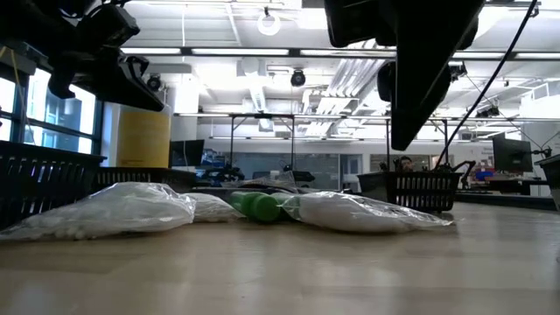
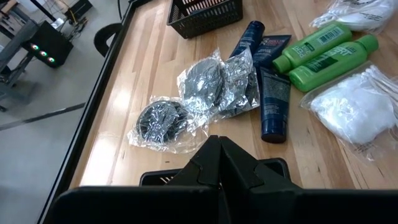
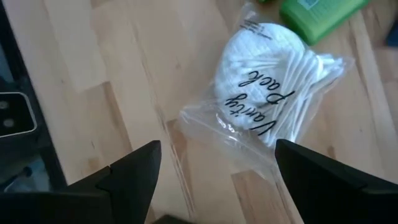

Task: Pick & Place Travel size toiletries
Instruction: Put the white cotton pack into the bottom right black basket

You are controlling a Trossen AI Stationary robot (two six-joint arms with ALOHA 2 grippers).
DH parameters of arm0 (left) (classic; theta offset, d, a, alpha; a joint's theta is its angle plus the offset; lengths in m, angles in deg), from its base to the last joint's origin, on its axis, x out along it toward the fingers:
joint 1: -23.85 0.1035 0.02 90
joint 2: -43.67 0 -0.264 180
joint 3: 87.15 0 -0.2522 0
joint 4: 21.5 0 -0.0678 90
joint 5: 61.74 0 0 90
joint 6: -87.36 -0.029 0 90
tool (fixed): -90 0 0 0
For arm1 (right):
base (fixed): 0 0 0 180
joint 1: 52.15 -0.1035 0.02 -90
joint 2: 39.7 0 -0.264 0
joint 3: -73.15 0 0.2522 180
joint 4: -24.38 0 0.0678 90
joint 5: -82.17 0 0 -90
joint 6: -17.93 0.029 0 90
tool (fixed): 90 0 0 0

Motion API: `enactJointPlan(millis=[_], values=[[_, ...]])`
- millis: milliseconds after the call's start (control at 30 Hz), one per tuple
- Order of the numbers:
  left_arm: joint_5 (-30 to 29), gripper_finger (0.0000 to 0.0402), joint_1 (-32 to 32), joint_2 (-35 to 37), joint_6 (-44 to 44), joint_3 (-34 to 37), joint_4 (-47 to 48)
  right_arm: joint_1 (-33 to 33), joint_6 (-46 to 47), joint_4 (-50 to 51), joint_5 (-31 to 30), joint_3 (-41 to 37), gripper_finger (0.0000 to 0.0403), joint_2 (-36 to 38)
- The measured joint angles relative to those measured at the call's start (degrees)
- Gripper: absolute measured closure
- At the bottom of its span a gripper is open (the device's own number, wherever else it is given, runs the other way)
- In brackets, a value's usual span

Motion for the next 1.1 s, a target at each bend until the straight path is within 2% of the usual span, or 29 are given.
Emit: enactJointPlan(millis=[367, 700, 1100], values=[[0.0, 0.0402, 0.0, 0.0, 0.0, 0.0, 0.0, 0.3, 1.0, 0.2, -1.6, 0.0, 0.0094, 0.0], [0.0, 0.0402, 0.0, 0.0, 0.0, 0.0, 0.0, 0.3, 0.8, 6.4, -1.8, 0.0, 0.0094, 0.0], [0.0, 0.0402, 0.0, 0.0, 0.0, 0.0, 0.0, 0.3, 2.7, 5.8, -2.9, 0.0, 0.0094, 0.0]])
